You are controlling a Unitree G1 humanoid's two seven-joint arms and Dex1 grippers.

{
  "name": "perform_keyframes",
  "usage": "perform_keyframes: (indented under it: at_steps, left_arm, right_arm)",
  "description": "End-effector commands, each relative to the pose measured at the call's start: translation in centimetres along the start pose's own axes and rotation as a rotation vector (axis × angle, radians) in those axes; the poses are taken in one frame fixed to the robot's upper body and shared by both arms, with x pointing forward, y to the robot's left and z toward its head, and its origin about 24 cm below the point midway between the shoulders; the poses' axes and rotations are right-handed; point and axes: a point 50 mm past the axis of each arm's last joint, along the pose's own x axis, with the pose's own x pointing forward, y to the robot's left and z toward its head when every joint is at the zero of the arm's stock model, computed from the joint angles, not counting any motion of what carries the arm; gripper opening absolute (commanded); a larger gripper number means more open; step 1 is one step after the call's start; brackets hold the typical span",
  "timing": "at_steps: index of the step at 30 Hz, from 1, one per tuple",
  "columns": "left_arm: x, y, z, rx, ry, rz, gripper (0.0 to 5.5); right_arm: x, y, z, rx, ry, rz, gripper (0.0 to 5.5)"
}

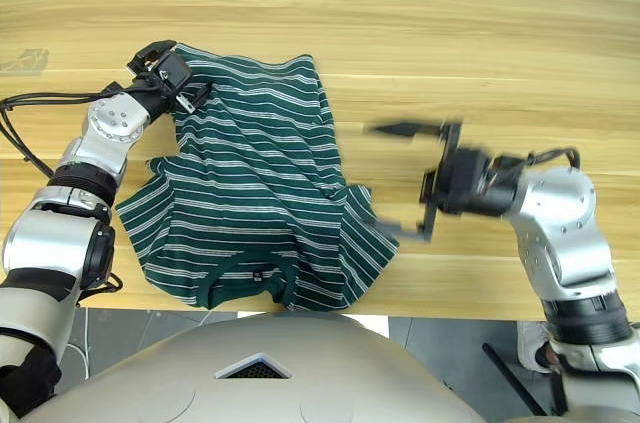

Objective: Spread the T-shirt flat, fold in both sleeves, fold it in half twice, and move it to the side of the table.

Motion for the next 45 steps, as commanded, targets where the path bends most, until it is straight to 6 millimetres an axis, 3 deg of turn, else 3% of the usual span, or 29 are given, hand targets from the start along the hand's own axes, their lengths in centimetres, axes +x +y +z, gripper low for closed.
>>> perform_keyframes:
  at_steps: [1,5,9,13,20,31,33,37,45]
  left_arm:
    - [-0.1,-0.5,0.8,-0.044,-0.076,0.010,4.15]
    - [-0.4,1.3,2.8,-0.023,-0.186,0.074,4.15]
    - [-1.9,3.9,5.2,0.031,-0.303,0.153,4.15]
    - [-3.8,5.2,7.0,0.051,-0.377,0.208,4.15]
    - [-5.3,5.4,8.1,0.075,-0.399,0.226,4.15]
    - [-5.4,4.6,7.7,0.043,-0.380,0.220,4.15]
    - [-5.3,4.4,7.7,0.050,-0.380,0.213,4.15]
    - [-6.0,5.1,6.9,0.059,-0.351,0.236,4.15]
    - [-7.4,5.5,5.8,0.096,-0.311,0.254,4.15]
  right_arm:
    - [2.9,-5.3,-2.4,-0.182,0.100,-0.334,5.37]
    - [5.7,-8.5,-6.5,-0.347,0.322,-0.446,5.37]
    - [8.6,-8.8,-9.3,-0.530,0.443,-0.344,5.37]
    - [8.9,-9.1,-11.3,-0.602,0.558,-0.314,5.37]
    - [9.5,-8.3,-12.7,-0.618,0.602,-0.255,5.37]
    - [9.3,-7.6,-13.5,-0.622,0.642,-0.199,5.37]
    - [8.6,-7.7,-13.9,-0.658,0.715,-0.150,5.37]
    - [4.7,-9.6,-14.3,-0.822,0.981,-0.087,5.37]
    - [-1.9,-12.9,-11.9,-0.835,1.115,-0.341,5.37]
